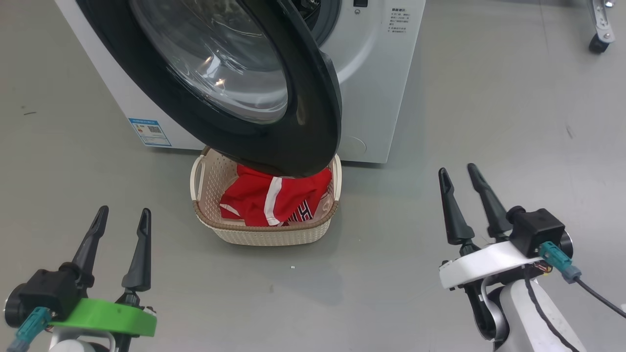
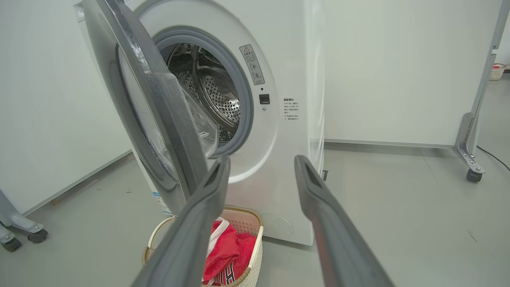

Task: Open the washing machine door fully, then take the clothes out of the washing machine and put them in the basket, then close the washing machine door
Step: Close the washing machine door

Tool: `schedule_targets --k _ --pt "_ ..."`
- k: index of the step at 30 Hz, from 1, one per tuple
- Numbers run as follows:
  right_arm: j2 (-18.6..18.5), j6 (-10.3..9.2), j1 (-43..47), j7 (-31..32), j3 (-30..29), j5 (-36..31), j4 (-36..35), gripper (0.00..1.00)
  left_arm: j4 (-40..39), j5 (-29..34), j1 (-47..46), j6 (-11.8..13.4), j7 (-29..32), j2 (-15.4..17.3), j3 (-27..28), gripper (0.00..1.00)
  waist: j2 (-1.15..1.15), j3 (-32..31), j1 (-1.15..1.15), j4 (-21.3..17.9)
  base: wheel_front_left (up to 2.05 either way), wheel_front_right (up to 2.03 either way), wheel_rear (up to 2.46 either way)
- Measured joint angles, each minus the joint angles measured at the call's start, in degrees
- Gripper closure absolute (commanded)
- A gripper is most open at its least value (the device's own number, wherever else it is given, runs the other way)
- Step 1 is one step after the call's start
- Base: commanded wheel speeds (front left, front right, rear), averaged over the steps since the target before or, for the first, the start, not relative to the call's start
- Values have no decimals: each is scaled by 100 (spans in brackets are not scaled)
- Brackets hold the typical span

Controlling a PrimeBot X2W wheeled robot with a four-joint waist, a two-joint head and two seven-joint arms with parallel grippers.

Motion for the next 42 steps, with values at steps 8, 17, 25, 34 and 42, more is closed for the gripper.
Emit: schedule_targets --k 8,17,25,34,42 --pt "-137 1 -255 0 367 -433 -144 100 -69 87 -5 -44 0 -51 -8 0 0 204 0 31 0 0 0" --pt "-334 1 -844 2 1279 -513 -147 100 -132 218 -197 -92 0 -209 -223 0 0 585 0 260 0 0 0" --pt "-453 2 -1584 115 1864 -541 -44 100 -136 352 -504 -94 0 -338 -359 0 0 934 0 606 0 0 0" --pt "-643 2 -2098 180 1869 -487 207 100 -111 383 -747 -100 0 -522 -447 0 0 1274 0 1052 0 0 0" --pt "-825 2 -2496 178 1611 -426 431 100 -42 383 -877 -125 0 -591 -432 0 0 1616 0 1441 0 0 0"
